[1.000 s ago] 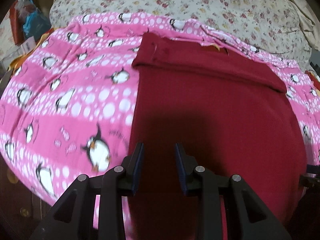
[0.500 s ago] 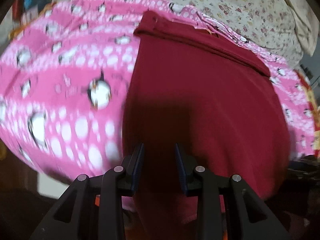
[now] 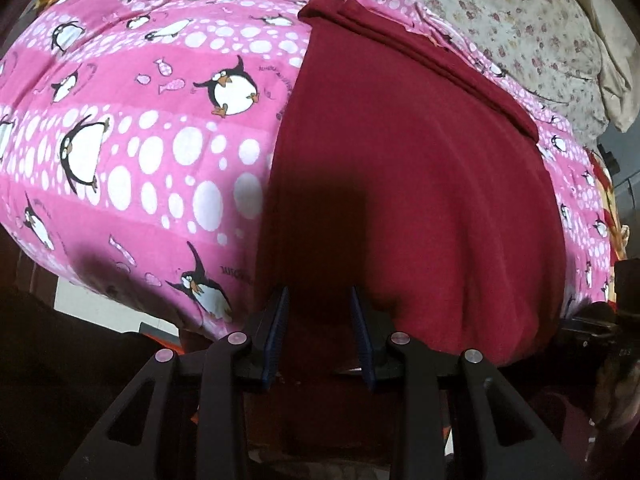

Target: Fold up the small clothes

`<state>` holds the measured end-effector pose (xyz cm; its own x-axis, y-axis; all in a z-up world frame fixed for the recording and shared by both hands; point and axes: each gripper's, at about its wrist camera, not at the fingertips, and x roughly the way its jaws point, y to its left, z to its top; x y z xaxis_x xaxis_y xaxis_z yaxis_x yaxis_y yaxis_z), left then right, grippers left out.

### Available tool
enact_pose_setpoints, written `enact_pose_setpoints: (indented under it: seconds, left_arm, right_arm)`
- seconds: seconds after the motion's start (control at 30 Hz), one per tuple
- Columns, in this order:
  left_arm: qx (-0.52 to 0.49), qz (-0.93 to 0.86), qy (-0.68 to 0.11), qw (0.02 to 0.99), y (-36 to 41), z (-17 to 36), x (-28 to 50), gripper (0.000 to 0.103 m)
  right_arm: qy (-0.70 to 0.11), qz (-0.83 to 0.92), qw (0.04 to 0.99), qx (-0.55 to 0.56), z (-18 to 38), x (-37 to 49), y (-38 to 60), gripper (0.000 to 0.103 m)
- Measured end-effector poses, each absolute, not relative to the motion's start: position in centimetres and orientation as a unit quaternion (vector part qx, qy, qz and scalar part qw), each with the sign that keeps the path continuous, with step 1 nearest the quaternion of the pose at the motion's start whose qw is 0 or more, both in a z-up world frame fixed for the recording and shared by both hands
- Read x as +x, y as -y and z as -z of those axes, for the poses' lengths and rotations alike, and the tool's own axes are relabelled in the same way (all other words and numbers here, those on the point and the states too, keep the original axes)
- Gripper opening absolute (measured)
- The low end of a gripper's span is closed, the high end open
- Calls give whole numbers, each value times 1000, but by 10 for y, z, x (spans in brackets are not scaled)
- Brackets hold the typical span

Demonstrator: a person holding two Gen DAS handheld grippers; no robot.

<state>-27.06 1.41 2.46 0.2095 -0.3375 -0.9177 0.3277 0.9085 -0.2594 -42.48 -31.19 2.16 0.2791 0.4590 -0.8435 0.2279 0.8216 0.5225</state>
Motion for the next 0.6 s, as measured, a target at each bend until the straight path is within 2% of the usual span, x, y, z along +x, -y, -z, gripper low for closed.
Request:
enact_pose_setpoints:
  seconds: [0.17,0.27,0.37,0.4,0.43,0.47,0.53,0.6]
  left_arm:
    - [28,224,-604,764,-1,-16,-276,14]
    - [11,226,-611,759,-1,-12,-273,16]
    - [-14,234,-619,749,-7,-11,-269,15]
    - [-20,237,-621,746,-8,-12,-269,5]
    - [-29,245,-623,742,-9,-13,-268,0]
    - [-38,252,-624,739,-10,-15,-268,0]
    - [-50,265,-618,738,-12,-22,-269,0]
    - [-58,285,-604,742,-14,-37,-269,0]
  right_arm:
    - [-600,-78,746,279,-18,-423,304,75]
    - [-597,-73,752,270,-18,-423,303,68]
    - [-597,-64,759,251,-19,-422,300,54]
    - [-594,-65,764,244,-21,-422,299,42]
    - [-589,-70,769,240,-24,-421,297,27]
    - [-586,-74,771,240,-25,-422,298,21]
    - [-573,-87,778,245,-31,-420,298,16]
    - [-549,-102,790,252,-42,-417,300,15]
